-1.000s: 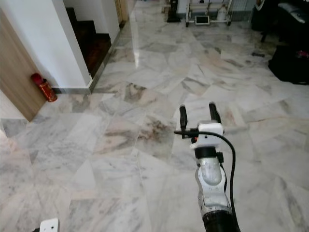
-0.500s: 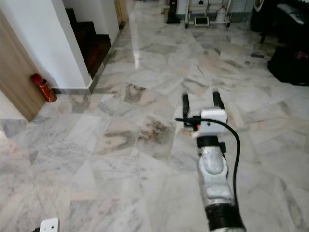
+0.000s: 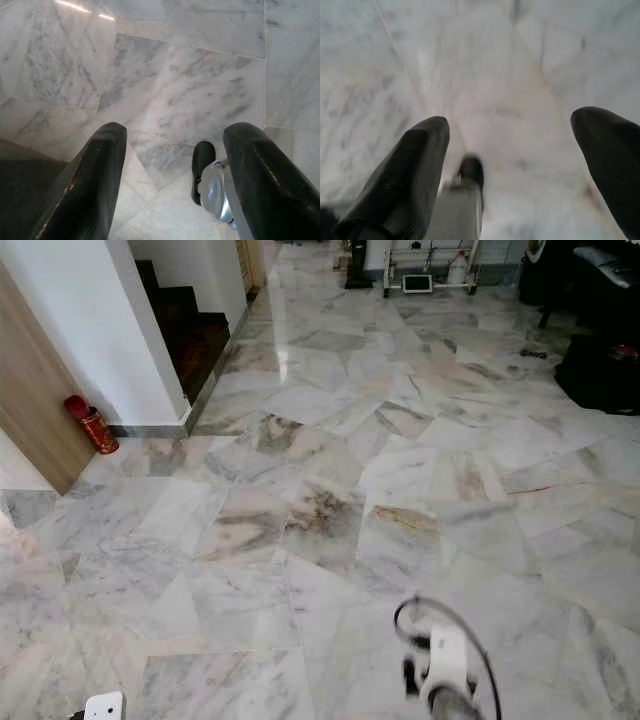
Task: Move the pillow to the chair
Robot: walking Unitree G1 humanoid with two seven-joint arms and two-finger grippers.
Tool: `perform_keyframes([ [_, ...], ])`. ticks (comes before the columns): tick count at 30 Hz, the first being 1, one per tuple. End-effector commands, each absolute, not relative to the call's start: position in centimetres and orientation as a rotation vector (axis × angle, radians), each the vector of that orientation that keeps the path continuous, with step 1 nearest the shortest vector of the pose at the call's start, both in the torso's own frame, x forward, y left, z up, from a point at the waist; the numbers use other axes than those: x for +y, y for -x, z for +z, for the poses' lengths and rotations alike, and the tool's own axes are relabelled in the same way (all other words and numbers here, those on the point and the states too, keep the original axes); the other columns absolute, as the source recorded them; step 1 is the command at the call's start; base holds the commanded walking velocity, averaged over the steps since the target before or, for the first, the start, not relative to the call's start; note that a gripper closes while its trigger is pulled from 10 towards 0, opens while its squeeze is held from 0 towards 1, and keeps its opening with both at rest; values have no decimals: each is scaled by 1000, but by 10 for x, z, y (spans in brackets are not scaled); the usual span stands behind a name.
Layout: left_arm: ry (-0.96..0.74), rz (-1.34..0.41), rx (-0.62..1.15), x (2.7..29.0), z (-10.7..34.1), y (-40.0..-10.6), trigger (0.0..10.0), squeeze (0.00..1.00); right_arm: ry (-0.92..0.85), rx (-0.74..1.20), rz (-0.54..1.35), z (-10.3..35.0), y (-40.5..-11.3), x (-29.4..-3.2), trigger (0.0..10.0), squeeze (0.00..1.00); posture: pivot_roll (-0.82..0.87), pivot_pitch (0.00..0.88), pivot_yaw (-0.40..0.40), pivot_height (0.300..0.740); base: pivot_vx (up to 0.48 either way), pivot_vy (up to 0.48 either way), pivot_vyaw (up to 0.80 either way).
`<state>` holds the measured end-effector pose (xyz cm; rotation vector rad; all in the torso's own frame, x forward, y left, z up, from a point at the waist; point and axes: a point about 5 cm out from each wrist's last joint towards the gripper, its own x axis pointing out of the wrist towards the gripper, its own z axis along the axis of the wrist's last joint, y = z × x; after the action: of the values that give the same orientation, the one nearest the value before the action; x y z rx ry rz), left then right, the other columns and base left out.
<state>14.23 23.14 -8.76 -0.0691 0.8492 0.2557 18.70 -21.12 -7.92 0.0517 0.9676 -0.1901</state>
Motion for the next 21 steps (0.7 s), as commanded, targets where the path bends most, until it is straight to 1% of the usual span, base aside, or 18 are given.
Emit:
perform_keyframes([
  [1,76,278,880,234,-91,-134,10000,0,-106,979,-202,-81,-186,-207,10000,0,-34,0,63,740,0,0,0],
  [3,78,280,881,234,-91,-134,10000,0,-103,1003,-205,-83,-183,-206,10000,0,-34,0,63,740,0,0,0],
  [6,78,276,884,233,-91,-133,10000,0,-65,1053,-133,-89,-173,-197,10000,0,-39,0,50,740,0,0,0],
  [8,80,276,883,232,-92,-133,10000,0,-66,1052,-126,-90,-172,-195,10000,0,-41,0,43,740,0,0,0],
  [13,93,276,884,227,-92,-134,10000,0,-70,1040,-78,-88,-176,-192,10000,0,-41,0,19,740,0,0,0],
  [21,116,282,886,220,-93,-137,10000,0,-70,1024,-93,-83,-185,-198,10000,0,-36,0,8,740,0,0,0],
])
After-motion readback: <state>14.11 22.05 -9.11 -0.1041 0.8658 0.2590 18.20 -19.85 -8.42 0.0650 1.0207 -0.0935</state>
